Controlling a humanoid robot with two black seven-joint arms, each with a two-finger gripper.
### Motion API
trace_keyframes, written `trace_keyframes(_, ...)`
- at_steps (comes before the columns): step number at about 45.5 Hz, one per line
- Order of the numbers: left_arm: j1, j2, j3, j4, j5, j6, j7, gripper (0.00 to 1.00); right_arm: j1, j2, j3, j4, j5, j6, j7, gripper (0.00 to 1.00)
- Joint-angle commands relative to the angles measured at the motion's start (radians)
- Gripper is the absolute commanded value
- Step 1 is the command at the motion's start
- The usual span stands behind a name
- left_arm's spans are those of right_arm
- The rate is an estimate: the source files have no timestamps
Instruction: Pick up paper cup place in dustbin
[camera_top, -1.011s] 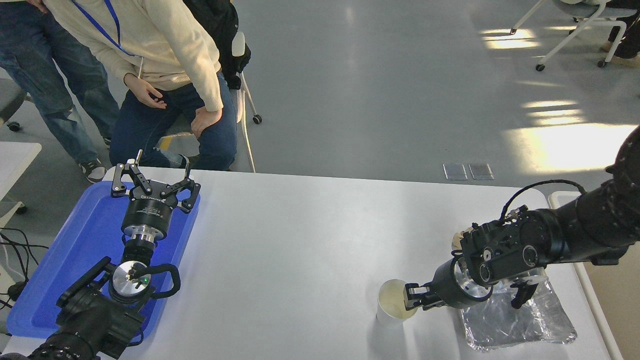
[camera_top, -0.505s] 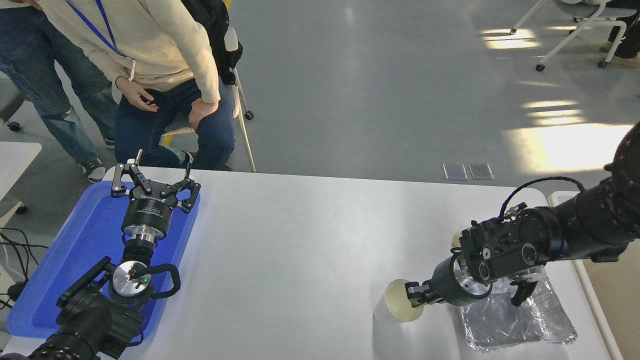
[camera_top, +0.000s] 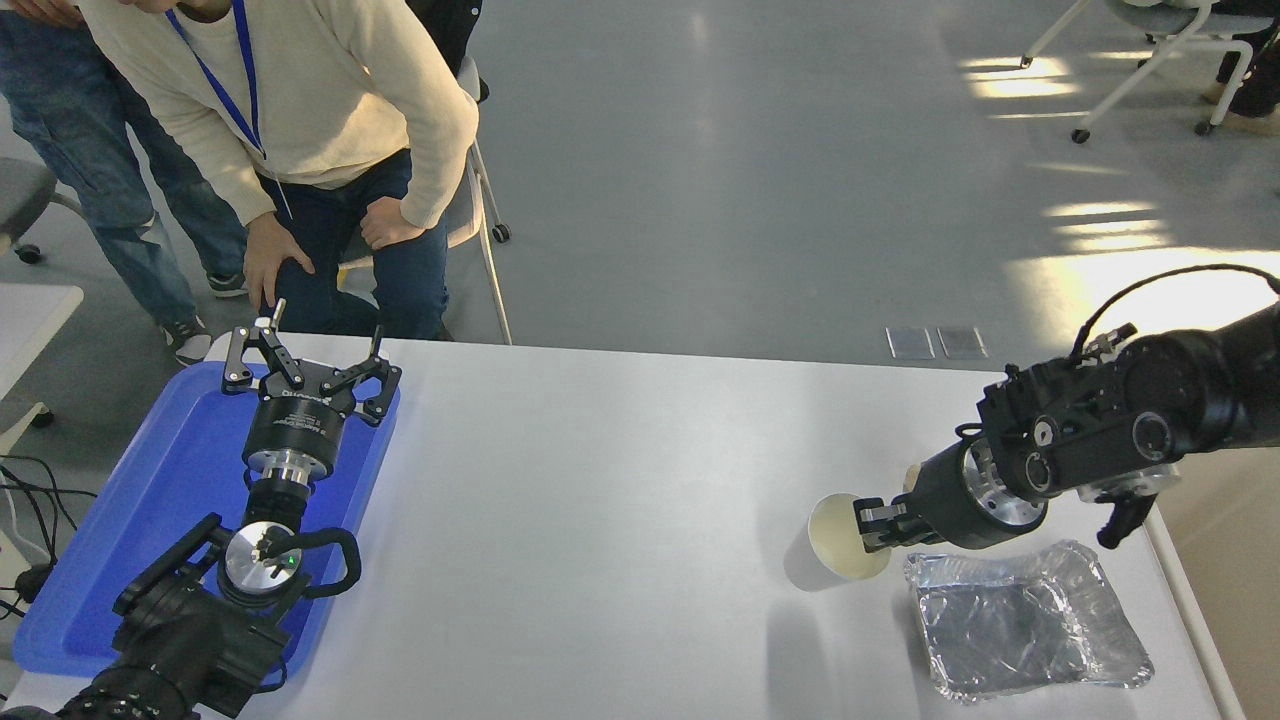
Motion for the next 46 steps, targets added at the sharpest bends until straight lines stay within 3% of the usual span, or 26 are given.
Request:
trace_keyframes(1,0.001,0.0,0.0,0.0,0.001,0.0,0.0,1.0,0.205,-0.049,-0.075,0.067,0.008,0.105,0.008,0.0)
trace_keyframes(28,0.001,0.0,0.0,0.0,0.001,0.0,0.0,1.0,0.66,-0.085,-0.199,0.112,0.011,0.42,0.008,0.0)
trace_keyframes(46,0.001,0.0,0.0,0.0,0.001,0.0,0.0,1.0,0.681,-0.085,-0.207,0.131,0.011,0.44,0.009,0.0)
